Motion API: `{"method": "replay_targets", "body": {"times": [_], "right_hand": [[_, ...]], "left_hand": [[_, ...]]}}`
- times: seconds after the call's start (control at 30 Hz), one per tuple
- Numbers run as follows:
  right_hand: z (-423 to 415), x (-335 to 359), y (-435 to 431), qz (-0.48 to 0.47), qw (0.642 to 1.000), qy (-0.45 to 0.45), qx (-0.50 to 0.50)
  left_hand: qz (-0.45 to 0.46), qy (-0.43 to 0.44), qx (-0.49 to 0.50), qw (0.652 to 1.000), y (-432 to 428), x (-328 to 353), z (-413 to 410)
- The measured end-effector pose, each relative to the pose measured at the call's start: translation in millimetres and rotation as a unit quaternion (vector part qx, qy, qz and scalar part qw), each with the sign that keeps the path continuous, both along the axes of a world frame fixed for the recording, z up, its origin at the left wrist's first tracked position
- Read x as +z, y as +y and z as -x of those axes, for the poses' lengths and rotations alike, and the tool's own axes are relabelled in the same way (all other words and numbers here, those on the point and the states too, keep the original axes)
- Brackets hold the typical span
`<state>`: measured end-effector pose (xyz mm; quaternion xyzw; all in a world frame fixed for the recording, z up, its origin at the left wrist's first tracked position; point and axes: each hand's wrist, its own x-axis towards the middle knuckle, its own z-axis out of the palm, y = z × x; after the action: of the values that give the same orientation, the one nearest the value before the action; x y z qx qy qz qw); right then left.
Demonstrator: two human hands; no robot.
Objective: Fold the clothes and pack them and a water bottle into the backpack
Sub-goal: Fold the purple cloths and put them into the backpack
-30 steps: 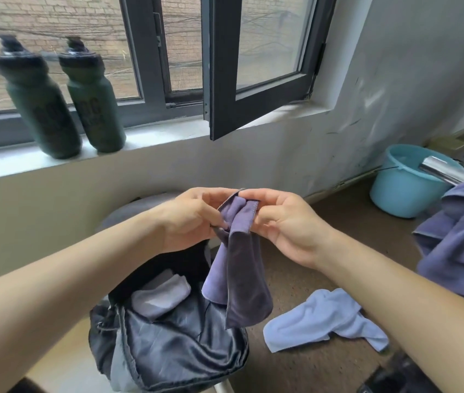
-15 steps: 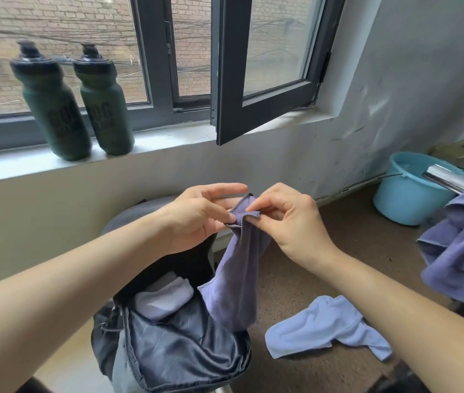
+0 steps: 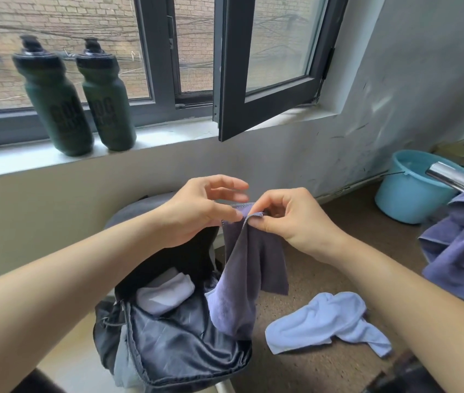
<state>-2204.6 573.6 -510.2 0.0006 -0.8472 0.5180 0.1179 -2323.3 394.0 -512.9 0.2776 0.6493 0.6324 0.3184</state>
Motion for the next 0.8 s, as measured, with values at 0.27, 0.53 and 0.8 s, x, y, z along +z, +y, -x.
{"method": "replay_targets", "body": {"times": [0.27, 0.53, 0.8], "right_hand": [[-2, 4, 12, 0.001, 0.999, 0.018, -0.031], [-3, 11, 8, -0.023, 0.998, 0.043, -0.03], [-7, 14, 6, -0.029, 0.998, 0.034, -0.041]], "left_hand": [[0.01, 0.01, 0.018, 1.0, -1, -6, 3], [-0.009, 0.059, 0.003, 0.998, 6, 0, -8], [-0.046, 0.049, -0.007, 0.998, 6, 3, -13]]}}
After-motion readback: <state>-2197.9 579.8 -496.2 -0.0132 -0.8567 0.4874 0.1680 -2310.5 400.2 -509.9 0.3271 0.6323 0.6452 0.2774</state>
